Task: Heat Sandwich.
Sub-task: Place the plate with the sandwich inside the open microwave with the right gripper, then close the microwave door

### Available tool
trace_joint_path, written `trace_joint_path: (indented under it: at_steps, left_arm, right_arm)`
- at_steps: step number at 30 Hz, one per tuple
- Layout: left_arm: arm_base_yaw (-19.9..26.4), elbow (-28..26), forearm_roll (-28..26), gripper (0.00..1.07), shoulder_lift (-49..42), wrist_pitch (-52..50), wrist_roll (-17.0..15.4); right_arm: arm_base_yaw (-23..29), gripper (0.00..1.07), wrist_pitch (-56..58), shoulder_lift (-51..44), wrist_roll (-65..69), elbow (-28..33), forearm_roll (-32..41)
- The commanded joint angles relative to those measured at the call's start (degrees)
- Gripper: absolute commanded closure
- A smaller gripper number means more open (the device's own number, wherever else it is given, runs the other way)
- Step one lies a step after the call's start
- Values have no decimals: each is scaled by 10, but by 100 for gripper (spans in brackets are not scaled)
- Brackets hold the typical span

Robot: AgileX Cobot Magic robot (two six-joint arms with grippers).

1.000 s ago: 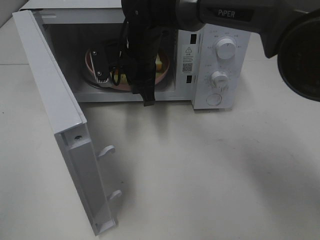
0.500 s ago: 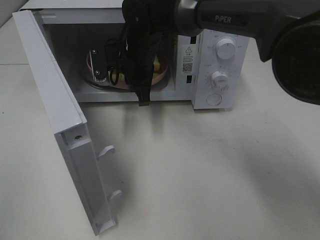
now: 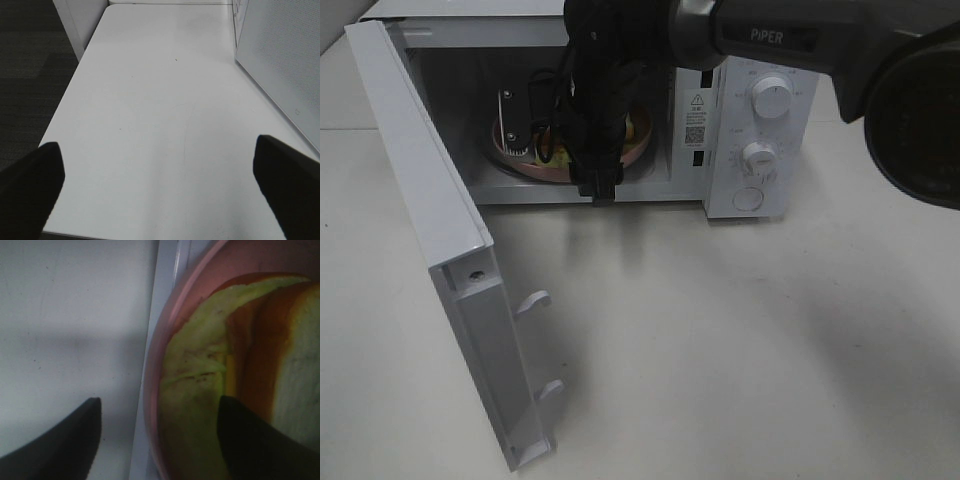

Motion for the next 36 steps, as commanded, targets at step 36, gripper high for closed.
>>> trace_joint_path:
  at_steps: [36]
  left_arm:
    - [2,2,1,9,-17,-6,1]
  right_arm:
    - [1,31,-167,-116,45,219,-3]
